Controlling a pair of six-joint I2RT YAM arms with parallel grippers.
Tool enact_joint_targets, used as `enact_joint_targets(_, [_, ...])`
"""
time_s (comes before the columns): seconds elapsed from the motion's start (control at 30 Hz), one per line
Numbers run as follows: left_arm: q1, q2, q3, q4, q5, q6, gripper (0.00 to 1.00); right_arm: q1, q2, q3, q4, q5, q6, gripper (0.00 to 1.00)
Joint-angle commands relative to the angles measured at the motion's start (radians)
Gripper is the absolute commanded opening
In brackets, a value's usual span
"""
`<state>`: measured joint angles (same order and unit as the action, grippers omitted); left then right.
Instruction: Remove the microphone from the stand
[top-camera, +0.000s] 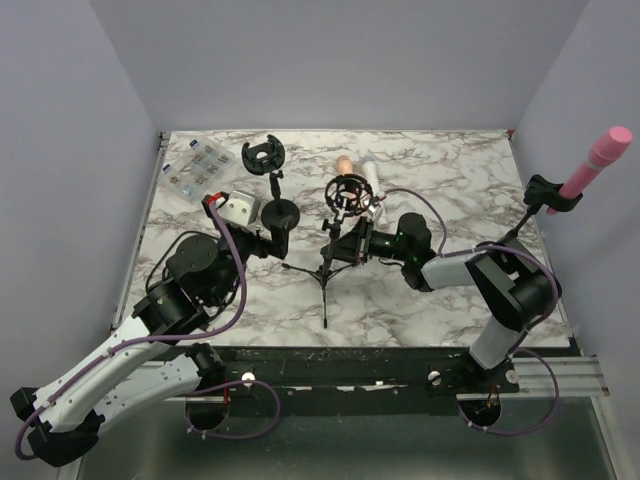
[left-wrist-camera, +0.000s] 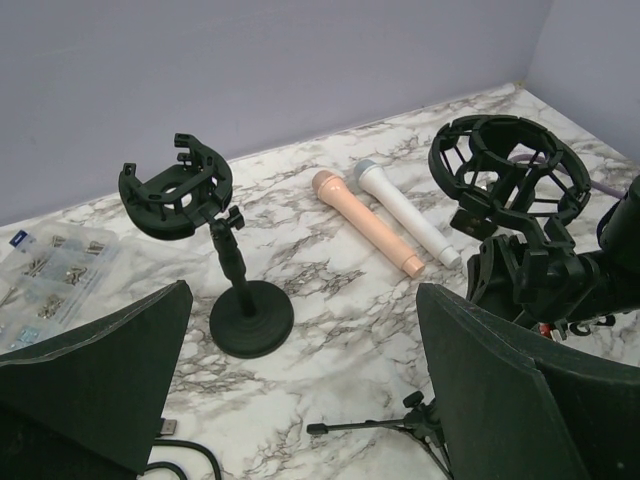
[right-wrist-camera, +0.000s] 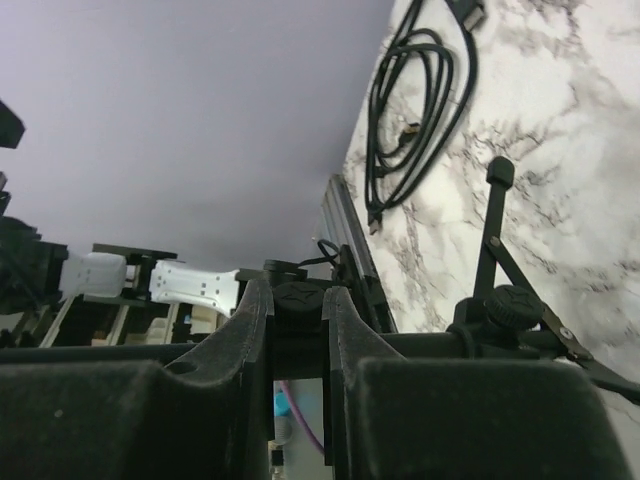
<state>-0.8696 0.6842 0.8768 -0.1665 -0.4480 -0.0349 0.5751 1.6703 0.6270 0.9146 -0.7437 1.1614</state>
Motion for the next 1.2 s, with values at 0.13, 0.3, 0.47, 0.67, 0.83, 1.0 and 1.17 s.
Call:
enact_joint_targets(0.13, [0.004, 0.020, 0.030, -0.005, 0.011, 0.001, 0.97, 0.008, 0.222, -0.041, 0.425, -0.070, 0.002, 0.01])
enact_joint_targets(0.3, [0.004, 0.017, 0.030, -0.005, 0.012, 0.000, 0.98, 0.007, 0.282, -0.005, 0.395, -0.073, 0.027, 0.01])
enact_joint_targets(0.47, [0.004, 0.011, 0.029, -0.006, 0.010, -0.008, 0.98, 0.008, 0.275, 0.028, 0.224, -0.031, -0.033, 0.07])
enact_joint_targets(0.67, [0.003, -0.017, 0.015, 0.004, 0.020, -0.099, 0.97, 0.006, 0.177, 0.134, -0.156, 0.024, -0.174, 0.39])
enact_joint_targets(0.83, [0.004, -0.085, -0.077, 0.003, 0.027, -0.260, 0.96, 0.006, 0.126, 0.215, -0.353, 0.037, -0.225, 0.57])
enact_joint_targets(1.0, [0.004, -0.199, -0.172, -0.087, 0.029, -0.456, 0.97, 0.005, 0.050, 0.246, -0.496, 0.086, -0.294, 0.75])
enact_joint_targets(1.17, [0.011, -0.244, -0.236, -0.151, 0.086, -0.605, 0.98, -0.023, -0.016, 0.236, -0.541, 0.110, -0.292, 0.83])
